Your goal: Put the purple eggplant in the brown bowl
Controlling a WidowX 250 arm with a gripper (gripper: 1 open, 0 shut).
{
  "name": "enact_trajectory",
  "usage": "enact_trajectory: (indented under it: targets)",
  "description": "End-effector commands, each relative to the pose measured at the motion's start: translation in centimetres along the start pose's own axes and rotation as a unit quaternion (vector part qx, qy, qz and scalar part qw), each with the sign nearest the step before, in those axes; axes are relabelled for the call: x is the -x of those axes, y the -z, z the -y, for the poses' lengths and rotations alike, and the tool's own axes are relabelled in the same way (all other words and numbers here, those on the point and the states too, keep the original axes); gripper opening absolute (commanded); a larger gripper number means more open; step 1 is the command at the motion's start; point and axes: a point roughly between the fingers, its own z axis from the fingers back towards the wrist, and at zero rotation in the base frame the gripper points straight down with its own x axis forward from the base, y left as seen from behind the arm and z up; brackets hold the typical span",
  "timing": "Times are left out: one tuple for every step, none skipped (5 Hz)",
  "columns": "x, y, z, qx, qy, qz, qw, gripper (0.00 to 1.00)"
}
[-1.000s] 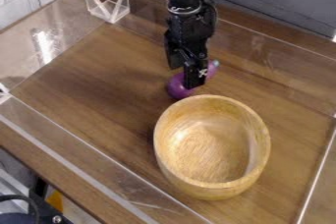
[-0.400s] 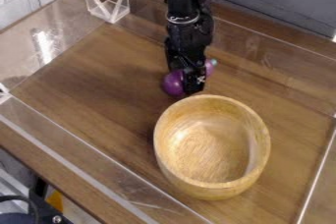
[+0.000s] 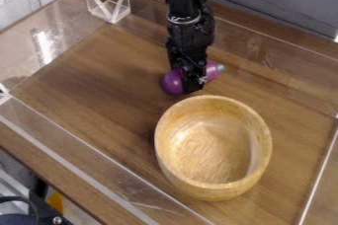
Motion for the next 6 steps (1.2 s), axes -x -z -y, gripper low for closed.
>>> enact_trajectory:
  targets:
    - [-0.4,-1.8,-0.6,-0.017,-0.005,0.017,0.9997,0.0]
    - [-0.3,-2.3,-0.5,-0.017,-0.008,0.017,0.9997,0.0]
    - [-0.3,-2.7,-0.4,-0.018,-0.011,0.017,0.9996,0.0]
    - [-0.2,-3.2,-0.2,-0.018,-0.013,0.017,0.9996,0.0]
    - [-0.2,-3.8,-0.1,-0.02,-0.017,0.017,0.9995,0.0]
    - [-0.1,-4.5,0.1,-0.021,-0.021,0.017,0.9994,0.0]
